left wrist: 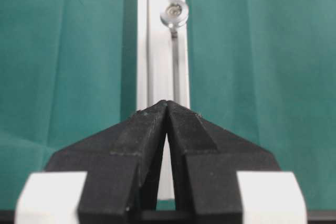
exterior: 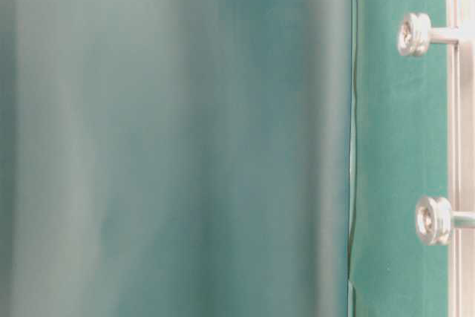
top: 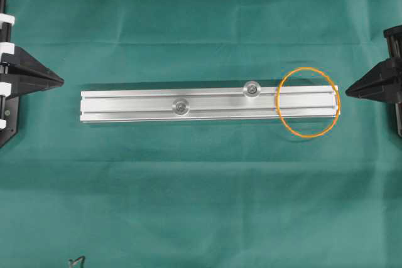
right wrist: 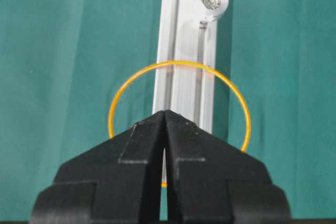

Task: Hook the rubber onto the shaft.
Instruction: 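Raise the right gripper and open it above the orange band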

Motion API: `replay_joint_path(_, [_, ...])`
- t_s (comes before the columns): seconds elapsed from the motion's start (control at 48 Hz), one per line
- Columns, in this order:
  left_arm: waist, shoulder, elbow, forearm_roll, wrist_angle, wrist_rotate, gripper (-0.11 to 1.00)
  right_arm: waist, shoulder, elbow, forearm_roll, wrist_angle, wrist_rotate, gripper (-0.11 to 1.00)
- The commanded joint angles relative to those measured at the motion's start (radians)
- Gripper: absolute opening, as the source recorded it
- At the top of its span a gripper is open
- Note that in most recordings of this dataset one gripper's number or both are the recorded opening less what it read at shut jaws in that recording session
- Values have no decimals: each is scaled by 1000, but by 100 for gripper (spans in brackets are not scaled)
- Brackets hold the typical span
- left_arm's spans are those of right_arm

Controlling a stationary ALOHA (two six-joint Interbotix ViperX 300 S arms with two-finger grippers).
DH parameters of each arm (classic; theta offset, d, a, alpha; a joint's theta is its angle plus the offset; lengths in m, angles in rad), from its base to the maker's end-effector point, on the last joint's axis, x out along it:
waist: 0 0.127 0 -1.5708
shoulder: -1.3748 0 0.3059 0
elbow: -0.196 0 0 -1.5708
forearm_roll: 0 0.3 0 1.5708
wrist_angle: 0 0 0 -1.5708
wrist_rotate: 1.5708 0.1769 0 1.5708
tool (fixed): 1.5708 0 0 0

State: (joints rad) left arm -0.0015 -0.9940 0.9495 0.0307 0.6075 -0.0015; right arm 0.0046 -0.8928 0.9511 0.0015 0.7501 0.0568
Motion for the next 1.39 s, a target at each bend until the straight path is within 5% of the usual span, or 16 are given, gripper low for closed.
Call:
replay_joint_path(0.0, [2,9,-28,2,-5,2,2,0,5,-29,2,0,3,4])
replay_joint_path(0.354, [2,9,-29,2,-5,2,2,2,6,-34,3,26,9,4])
replay_joint_path(0.853, [2,9,-31,2,2,2,2,2,81,-98,3,465,60,4])
replay_joint_path(1.374, [2,9,-31,2,-3,2,2,2,115,-107,-18,477,63,4])
